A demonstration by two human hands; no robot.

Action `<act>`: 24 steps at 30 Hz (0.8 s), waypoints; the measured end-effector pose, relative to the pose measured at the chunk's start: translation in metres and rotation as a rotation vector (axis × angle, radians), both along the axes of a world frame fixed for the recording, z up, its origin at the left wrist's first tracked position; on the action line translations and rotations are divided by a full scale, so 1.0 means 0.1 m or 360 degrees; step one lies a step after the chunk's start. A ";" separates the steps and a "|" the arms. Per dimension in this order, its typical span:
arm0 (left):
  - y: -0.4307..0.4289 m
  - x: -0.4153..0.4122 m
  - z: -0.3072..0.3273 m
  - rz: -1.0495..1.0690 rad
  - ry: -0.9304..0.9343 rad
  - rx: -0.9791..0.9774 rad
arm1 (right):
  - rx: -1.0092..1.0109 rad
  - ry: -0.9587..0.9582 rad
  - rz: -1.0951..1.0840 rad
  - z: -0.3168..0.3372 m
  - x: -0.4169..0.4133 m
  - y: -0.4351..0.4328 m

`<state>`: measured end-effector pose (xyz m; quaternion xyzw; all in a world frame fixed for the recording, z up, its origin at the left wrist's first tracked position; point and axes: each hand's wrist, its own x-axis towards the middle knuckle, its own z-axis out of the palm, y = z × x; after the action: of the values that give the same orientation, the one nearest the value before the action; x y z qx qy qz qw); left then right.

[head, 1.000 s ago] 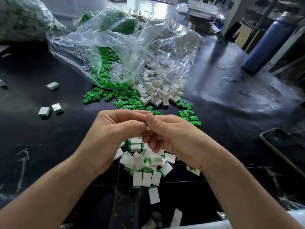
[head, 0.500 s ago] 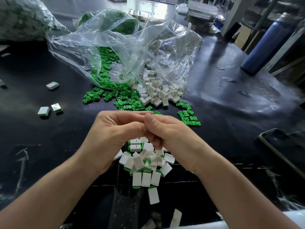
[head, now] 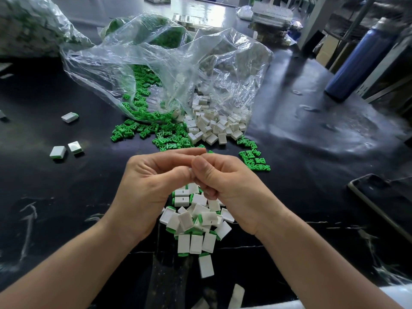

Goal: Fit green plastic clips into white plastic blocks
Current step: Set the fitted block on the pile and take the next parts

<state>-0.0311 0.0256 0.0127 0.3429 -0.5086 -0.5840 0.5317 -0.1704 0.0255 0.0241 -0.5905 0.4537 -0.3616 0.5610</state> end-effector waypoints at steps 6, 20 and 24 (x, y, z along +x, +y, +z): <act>0.00 -0.02 -0.02 0.0054 0.0026 0.0057 | -0.0027 0.0009 0.0044 -0.01 0.02 0.00; 0.01 -0.06 0.04 -0.0016 -0.0015 -0.0147 | 0.0065 -0.0072 -0.0053 0.01 0.05 0.00; 0.01 -0.05 -0.05 0.0205 -0.0836 -0.0590 | 0.0007 -0.0005 -0.0153 0.05 -0.04 -0.05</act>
<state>-0.0357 0.0267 0.0076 0.4107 -0.7033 -0.3382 0.4716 -0.1742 0.0201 0.0291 -0.5662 0.4815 -0.3881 0.5450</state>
